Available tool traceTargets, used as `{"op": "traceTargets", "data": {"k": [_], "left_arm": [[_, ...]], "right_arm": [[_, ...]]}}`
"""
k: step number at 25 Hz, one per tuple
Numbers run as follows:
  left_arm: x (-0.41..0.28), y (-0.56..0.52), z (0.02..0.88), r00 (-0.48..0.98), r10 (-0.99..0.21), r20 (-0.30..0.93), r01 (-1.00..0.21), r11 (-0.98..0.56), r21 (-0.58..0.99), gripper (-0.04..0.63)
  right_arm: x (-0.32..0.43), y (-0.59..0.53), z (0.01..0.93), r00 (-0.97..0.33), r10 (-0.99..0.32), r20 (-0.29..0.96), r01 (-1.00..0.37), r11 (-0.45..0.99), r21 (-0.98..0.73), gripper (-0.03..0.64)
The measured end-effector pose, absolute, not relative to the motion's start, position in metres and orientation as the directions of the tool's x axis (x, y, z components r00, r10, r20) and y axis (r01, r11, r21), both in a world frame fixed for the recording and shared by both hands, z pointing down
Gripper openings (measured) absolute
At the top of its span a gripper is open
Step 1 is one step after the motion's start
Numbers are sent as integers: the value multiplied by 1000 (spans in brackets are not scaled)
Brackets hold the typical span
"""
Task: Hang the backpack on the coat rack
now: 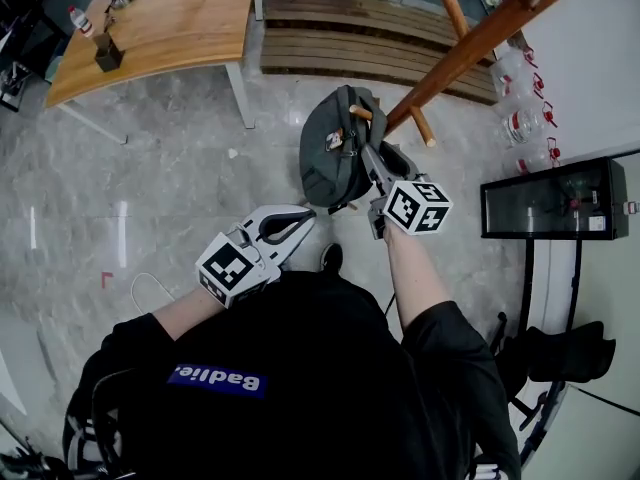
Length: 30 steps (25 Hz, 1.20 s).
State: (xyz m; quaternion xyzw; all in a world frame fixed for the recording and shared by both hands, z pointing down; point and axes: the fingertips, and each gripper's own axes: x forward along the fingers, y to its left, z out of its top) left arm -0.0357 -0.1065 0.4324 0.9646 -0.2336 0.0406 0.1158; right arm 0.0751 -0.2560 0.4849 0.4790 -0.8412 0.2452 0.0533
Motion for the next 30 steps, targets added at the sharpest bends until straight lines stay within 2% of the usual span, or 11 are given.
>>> {"op": "traceTargets", "data": {"k": [5,13,17,25,30], "left_arm": [[-16,-95,425,880,-457,129,-473,-865,165,6],[34,-68,413,771,-624,130,-637,-751,173,6],[52,-47,422,736,-661,146,-677,-714,177,6],[70,-16,393,781,-616,99,-624,-769,137,6],[76,-6,388,820,-565,92,-572,-815,98,6]], "right_arm": [[91,-206,486,-538,-779,323,-837,447,-315,123],[105,-108,455,-735,-638,232,-675,652,-345,121],[107,-65,444,-802,-563,201,-597,738,-316,111],[101,-13,395,-833,-541,114,-553,820,-146,15],[96,-7,394,-830,-546,113,-558,818,-141,6]]}}
